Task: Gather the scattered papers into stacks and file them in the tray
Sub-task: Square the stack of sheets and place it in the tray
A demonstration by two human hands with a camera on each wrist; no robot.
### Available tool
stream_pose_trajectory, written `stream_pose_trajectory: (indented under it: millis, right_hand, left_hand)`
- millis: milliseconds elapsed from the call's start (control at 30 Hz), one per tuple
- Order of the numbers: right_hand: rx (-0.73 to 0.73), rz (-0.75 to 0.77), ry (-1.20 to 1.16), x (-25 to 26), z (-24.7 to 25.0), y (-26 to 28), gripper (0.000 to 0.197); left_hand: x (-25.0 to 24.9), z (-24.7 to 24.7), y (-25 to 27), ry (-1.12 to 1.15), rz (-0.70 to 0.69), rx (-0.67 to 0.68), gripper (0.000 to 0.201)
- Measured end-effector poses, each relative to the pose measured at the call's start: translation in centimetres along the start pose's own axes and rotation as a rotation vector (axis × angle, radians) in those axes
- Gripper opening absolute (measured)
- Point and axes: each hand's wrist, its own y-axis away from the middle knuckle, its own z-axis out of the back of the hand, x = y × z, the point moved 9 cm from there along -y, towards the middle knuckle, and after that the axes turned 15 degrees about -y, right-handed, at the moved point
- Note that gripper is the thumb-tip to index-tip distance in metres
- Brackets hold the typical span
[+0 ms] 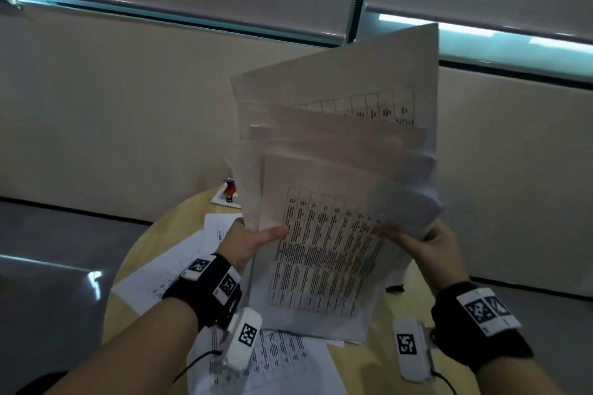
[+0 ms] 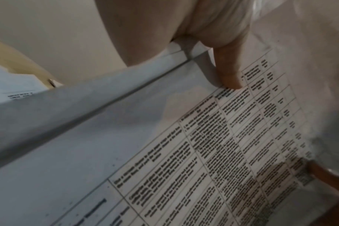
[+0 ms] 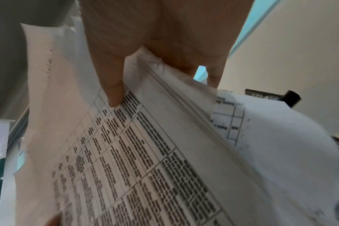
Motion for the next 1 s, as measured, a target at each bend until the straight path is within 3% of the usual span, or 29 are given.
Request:
stream_pose_trajectory:
  millis: [67, 100, 200, 267, 333, 367, 500, 600, 767, 833, 1000]
  right_hand:
    - [-0.04, 0.063, -0.005, 1.3, 0.7, -0.4, 0.025]
    - [-0.052, 0.091, -0.001, 1.7, 1.2, -0.6, 0.026]
    - [-0.011, 0.079, 0.091, 2.0, 1.0, -1.0, 0.055]
    - [0.042, 0.007, 0.133, 0.6, 0.6, -0.9, 0.031]
    - [0.077, -0.05, 0.178, -1.3, 0.4, -0.2, 0.031]
    - [0.075, -0.072, 0.178, -2.0, 0.3, 0.3, 0.035]
    - [0.047, -0.191, 0.069, -5.2, 0.5, 2.3, 0.02]
    - [0.1, -0.256, 0.016, -5.6, 0.2, 3.1, 0.04]
    - [0.196, -0.287, -0.301, -2.3, -1.1, 2.2, 0.045]
    - [0.261, -0.328, -0.274, -2.5, -2.1, 2.4, 0.057]
    - [0.109, -0.338, -0.267, -5.5, -1.8, 2.8, 0.095]
  left_hand:
    - [0.0, 0.4, -0.1, 0.019, -0.002, -0.023, 0.082]
    - [0.0, 0.5, -0.1, 0.024, -0.002, -0.031, 0.082]
    - [-0.1, 0.7, -0.1, 0.039, -0.01, -0.055, 0.079]
    - [0.4, 0.7, -0.1, 0.057, 0.03, -0.058, 0.069]
    - [0.6, 0.6, 0.1, 0.071, 0.049, -0.05, 0.056]
    - [0.7, 0.7, 0.1, 0.06, 0.05, -0.053, 0.061]
    - [0.9, 1.2, 0.1, 0.034, 0.046, -0.085, 0.083]
    - [0.2, 1.3, 0.2, 0.045, 0.017, -0.085, 0.084]
    - [0.1, 1.5, 0.0, 0.044, 0.011, -0.09, 0.08]
    - [0.3, 0.9, 0.0, 0.04, 0.023, -0.066, 0.085]
    - [-0.1, -1.3, 0.8, 0.055, 0.043, 0.051, 0.089]
